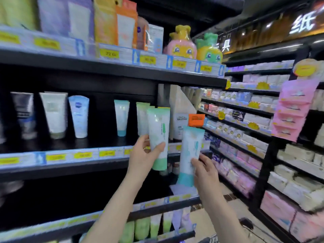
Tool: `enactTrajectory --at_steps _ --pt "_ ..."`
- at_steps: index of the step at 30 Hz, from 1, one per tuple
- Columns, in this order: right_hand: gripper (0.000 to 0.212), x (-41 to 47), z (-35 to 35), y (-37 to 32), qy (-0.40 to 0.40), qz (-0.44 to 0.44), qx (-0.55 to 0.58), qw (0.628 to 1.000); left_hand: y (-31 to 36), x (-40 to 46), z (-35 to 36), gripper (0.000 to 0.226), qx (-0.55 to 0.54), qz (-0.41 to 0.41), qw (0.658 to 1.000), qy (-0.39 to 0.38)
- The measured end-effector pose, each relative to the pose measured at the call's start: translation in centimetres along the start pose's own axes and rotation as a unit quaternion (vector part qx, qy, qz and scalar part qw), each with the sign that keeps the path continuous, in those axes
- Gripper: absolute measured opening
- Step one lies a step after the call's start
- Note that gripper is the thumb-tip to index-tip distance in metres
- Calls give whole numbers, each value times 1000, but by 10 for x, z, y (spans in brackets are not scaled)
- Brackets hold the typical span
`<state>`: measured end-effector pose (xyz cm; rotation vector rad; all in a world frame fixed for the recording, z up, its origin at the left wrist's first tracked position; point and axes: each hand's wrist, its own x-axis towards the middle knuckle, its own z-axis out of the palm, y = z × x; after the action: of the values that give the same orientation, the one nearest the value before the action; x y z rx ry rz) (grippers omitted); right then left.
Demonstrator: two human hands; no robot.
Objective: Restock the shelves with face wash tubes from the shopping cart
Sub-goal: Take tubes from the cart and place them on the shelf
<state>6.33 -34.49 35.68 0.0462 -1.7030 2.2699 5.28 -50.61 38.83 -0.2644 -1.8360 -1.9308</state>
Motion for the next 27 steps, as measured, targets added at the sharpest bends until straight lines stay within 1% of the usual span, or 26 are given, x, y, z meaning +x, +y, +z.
enactTrajectory --at_steps 2,6,12,15,20,24,27 --pt "20 4 27 3 -31 4 7 999 3 10 -31 20 26 9 999 25" --pt "23 15 80 8 -91 -5 -15 996 8 31 -87 23 53 4 997 60" --pt "21 37 146 12 -129 -42 -47 990 5 70 -136 20 76 0 993 86" --pt "18 50 171 15 -155 -45 -58 985 4 84 -151 24 84 0 992 90" --pt "25 82 205 21 -159 -58 -99 981 -2 100 -162 28 83 10 991 105" --pt "33 105 221 29 -159 -59 -143 975 -8 101 -163 28 94 27 990 98" --pt "32 118 228 37 -159 -45 -173 971 -10 100 -164 29 107 33 990 89"
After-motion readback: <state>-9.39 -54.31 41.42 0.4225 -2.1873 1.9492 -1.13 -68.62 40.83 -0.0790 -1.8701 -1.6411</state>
